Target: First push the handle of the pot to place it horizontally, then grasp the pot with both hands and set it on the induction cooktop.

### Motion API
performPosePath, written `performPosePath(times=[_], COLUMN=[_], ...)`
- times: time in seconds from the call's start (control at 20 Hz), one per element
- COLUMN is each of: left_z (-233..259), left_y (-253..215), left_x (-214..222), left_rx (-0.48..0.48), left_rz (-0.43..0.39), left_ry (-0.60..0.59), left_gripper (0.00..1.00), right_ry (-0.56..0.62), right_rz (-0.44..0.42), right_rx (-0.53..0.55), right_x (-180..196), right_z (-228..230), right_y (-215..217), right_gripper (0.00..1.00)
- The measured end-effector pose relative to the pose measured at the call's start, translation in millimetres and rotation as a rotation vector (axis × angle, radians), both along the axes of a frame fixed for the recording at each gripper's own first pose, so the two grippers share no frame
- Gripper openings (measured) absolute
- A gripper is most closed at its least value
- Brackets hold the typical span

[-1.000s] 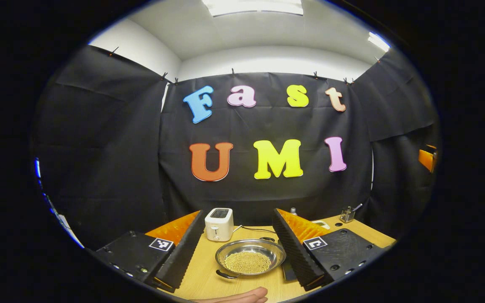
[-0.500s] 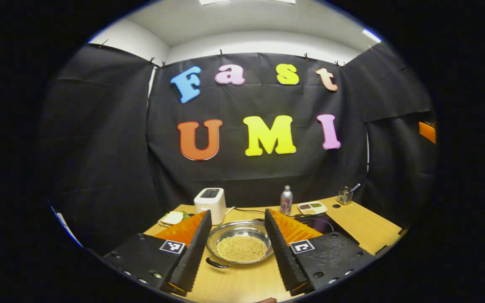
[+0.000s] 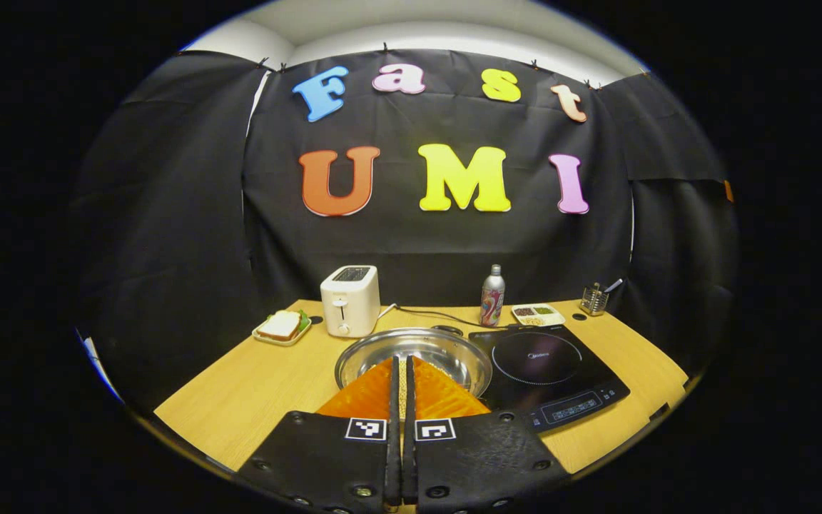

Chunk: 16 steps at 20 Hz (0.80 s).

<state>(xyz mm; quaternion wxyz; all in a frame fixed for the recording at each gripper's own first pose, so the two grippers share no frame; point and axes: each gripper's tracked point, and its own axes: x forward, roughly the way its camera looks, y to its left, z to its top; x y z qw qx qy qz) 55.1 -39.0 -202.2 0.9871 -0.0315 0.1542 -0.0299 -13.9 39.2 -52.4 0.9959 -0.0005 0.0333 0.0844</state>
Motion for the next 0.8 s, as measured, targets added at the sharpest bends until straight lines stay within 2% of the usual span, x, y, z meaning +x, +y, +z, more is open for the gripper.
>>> performPosePath(times=[0.05,0.55,0.8], left_z=[-11,-104,-123], left_y=[-2,-14,-13], left_x=[2,1,0], left_rx=[-0.015,-0.050,-0.048], left_rz=[-0.006,-0.070,-0.095], left_ry=[0.031,0.293,0.336], left_gripper=[0.01,0.00,0.00], right_ry=[-0.001,0.053,0.058], right_rz=[0.000,-0.009,-0.014], right_rx=[0.000,-0.016,-0.008], right_x=[1,12,17], right_z=[-1,-24,-33], right_y=[-1,-2,0], right_gripper=[1.00,0.99,0.99])
